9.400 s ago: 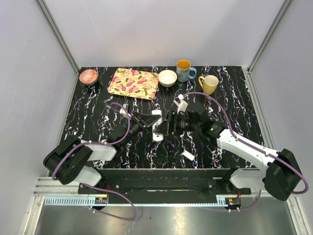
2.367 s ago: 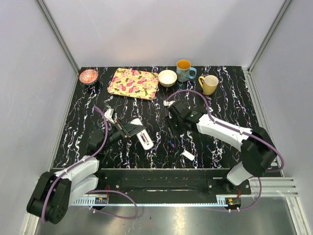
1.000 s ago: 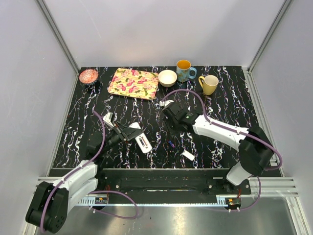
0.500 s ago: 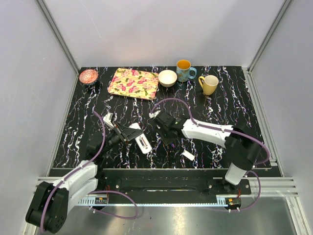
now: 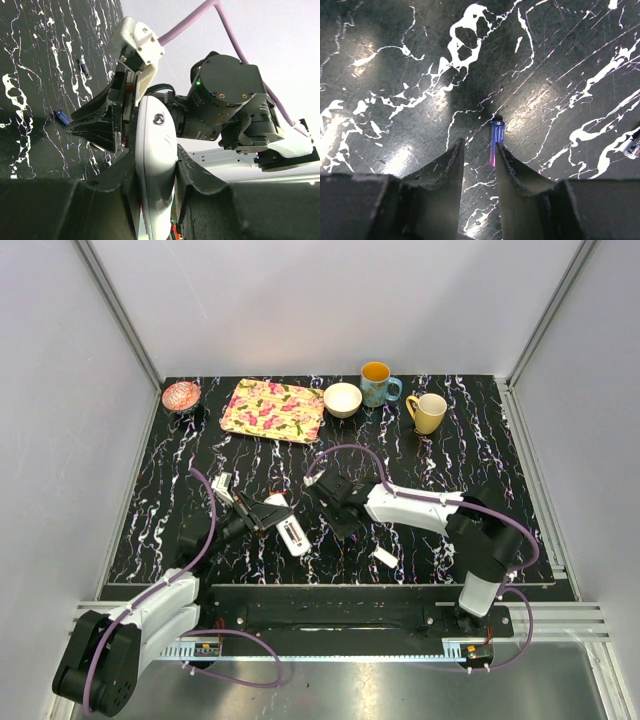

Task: Load the batteries into the remote control

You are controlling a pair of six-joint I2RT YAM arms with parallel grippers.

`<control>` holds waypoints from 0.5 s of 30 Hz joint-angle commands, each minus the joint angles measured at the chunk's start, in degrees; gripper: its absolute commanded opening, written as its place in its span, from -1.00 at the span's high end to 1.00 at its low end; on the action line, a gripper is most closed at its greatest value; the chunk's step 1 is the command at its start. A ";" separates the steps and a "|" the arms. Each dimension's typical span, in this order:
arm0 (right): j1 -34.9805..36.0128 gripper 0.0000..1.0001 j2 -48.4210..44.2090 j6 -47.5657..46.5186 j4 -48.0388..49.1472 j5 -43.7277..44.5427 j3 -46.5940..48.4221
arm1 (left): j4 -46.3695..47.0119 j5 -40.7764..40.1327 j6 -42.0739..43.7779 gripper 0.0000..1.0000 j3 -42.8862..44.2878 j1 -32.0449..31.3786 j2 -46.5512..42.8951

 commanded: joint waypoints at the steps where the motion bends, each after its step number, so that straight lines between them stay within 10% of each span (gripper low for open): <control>1: 0.30 0.24 1.77 -1.23 0.45 3.01 1.31 | 2.41 0.30 0.92 1.00 -0.19 0.26 -0.79; 15: -2.16 0.27 2.66 -1.06 2.73 1.26 1.22 | 2.05 0.13 1.27 1.00 -0.28 0.26 -0.79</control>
